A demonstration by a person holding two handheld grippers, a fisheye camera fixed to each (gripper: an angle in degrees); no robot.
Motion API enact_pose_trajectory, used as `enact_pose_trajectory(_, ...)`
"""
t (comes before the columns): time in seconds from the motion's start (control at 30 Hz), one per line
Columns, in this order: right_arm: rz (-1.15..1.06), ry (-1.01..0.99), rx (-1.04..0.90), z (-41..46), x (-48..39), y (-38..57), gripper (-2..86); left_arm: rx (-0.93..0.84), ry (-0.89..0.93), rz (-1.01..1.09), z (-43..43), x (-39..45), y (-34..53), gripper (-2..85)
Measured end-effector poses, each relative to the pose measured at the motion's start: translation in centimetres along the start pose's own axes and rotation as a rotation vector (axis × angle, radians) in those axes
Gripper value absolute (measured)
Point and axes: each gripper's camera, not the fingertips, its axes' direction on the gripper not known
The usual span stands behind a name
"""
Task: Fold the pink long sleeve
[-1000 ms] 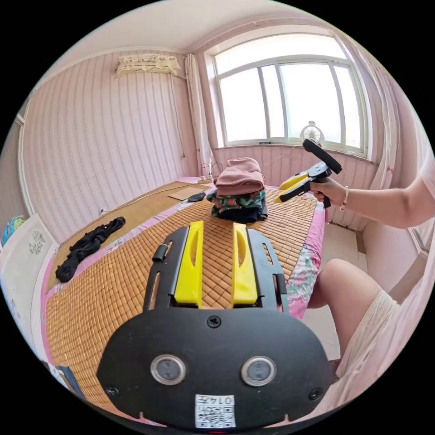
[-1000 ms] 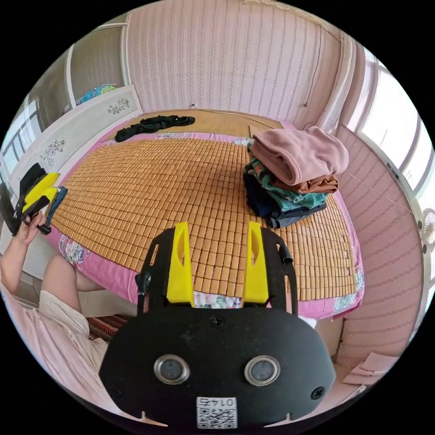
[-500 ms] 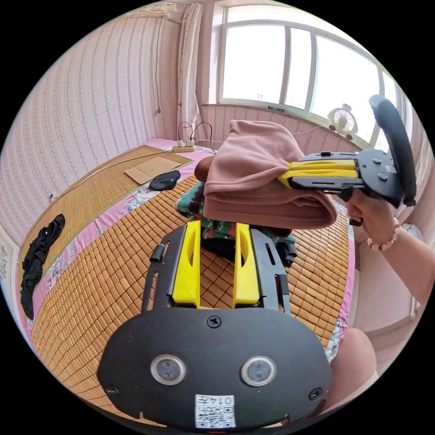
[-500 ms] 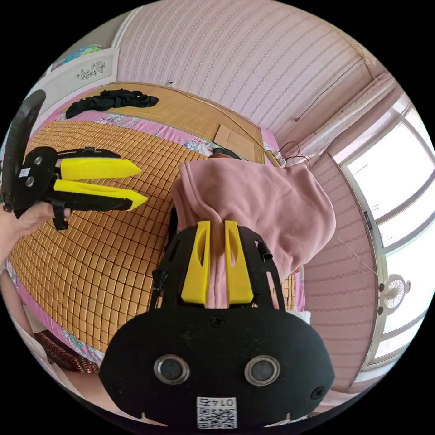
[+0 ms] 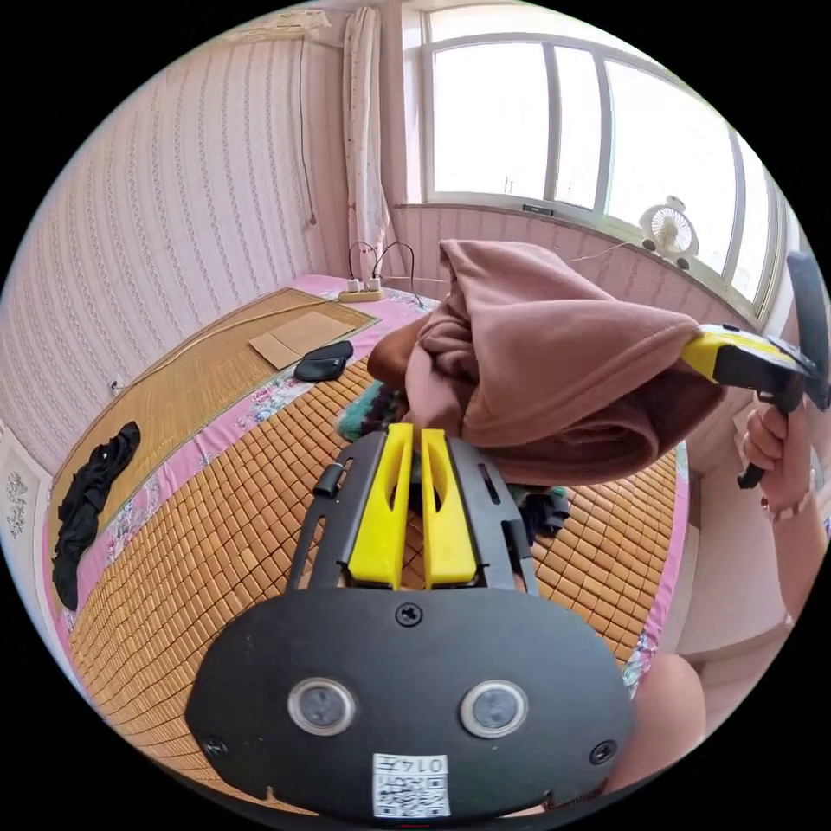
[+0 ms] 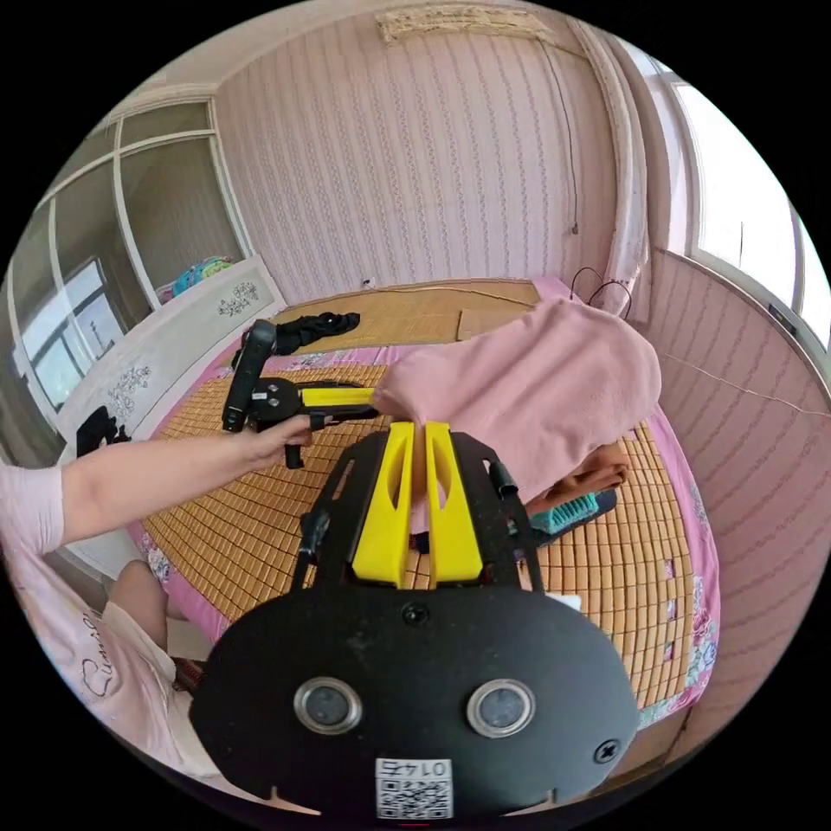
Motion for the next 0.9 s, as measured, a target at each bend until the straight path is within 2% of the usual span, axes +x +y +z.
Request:
enact_pose_trajectory(0.1,-0.031,-0.001,0.079,-4.1,-1.6,-0.8,1.1,0.072,0.048,-0.022,-6.7,-1.2,-0.2,-0.4)
enact_pose_trajectory(0.23,-0.095,-0.115,0.135,-8.4,-5.3,-3.8,1.0,0.141,0.061,-0.121,-16.0,-4.4,0.5,-0.6)
enact_pose_trajectory(0.37,-0.133,-0.161,0.149,-10.5,-10.5,-7.6,0.8,0.248,0.009,-0.25,-29.6,-10.4,3.8,-0.8)
enact_pose_trajectory(0.47,-0.031,-0.197,0.214,-10.1,-12.3,-9.7,0.5,0.279,-0.135,-0.26,-38.4,-14.1,6.7,-0.9)
enact_pose_trajectory(0.5,0.043,-0.19,0.212,-9.0,-12.4,-10.5,0.5,0.216,-0.23,-0.313,-40.7,-16.2,7.8,-1.0)
enact_pose_trajectory(0.57,0.185,-0.272,0.2,-7.3,-12.4,-11.3,0.5,0.197,-0.289,-0.465,-45.0,-19.6,10.1,-1.0)
enact_pose_trajectory(0.6,0.265,-0.37,0.247,-6.9,-12.6,-11.2,0.5,0.292,-0.268,-0.55,-48.9,-21.1,12.0,-1.0)
enact_pose_trajectory(0.67,0.303,-0.499,0.342,-7.3,-14.0,-10.8,0.6,0.45,-0.216,-0.58,-54.9,-22.0,14.1,-1.0)
enact_pose_trajectory(0.73,0.233,-0.567,0.381,-8.4,-16.2,-10.5,0.6,0.503,-0.268,-0.495,-60.1,-21.3,15.5,-1.0)
enact_pose_trajectory(0.83,-0.034,-0.534,0.296,-9.2,-21.1,-7.9,0.7,0.494,-0.346,-0.334,-66.7,-18.8,20.0,-1.0)
enact_pose_trajectory(0.9,-0.171,-0.548,0.24,-8.9,-23.5,-1.8,0.6,0.445,-0.316,-0.264,-68.3,-16.6,27.7,-1.0)
